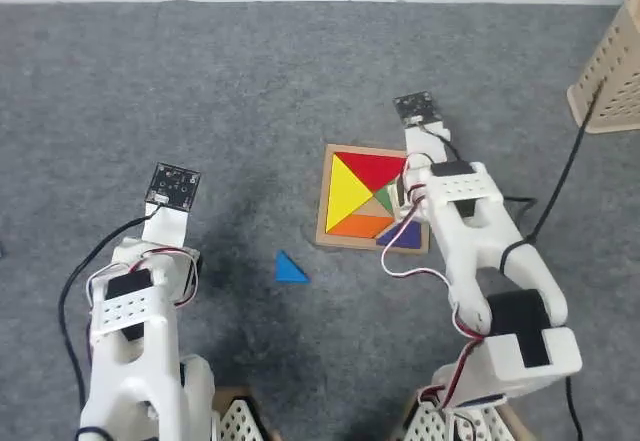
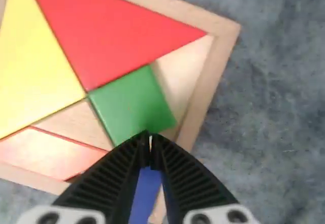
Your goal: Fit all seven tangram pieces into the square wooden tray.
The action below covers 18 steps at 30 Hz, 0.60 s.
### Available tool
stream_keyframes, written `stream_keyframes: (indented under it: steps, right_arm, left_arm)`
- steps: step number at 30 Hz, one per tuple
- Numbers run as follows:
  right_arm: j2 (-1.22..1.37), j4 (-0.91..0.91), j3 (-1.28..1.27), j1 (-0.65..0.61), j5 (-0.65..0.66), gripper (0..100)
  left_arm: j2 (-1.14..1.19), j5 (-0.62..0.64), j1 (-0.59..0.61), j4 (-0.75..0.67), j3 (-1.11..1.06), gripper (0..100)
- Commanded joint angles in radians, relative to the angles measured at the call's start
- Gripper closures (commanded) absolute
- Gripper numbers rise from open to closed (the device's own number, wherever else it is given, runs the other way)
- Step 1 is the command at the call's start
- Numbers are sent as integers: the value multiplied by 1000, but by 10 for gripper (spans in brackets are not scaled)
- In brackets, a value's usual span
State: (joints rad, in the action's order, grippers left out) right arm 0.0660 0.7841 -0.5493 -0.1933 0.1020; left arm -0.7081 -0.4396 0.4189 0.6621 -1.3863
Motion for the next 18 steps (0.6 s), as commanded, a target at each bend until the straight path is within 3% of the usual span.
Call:
stream_keyframes:
  steps: [1, 10, 18]
  right_arm:
    - [-16, 19, 63, 18, 3, 992]
    - [-206, 56, -23, 12, -66, 992]
    - [-166, 53, -120, -39, 43, 992]
  left_arm:
    - [-32, 20, -8, -18, 4, 826]
    - [-32, 20, -8, -20, 4, 826]
    - [-32, 20, -8, -20, 4, 826]
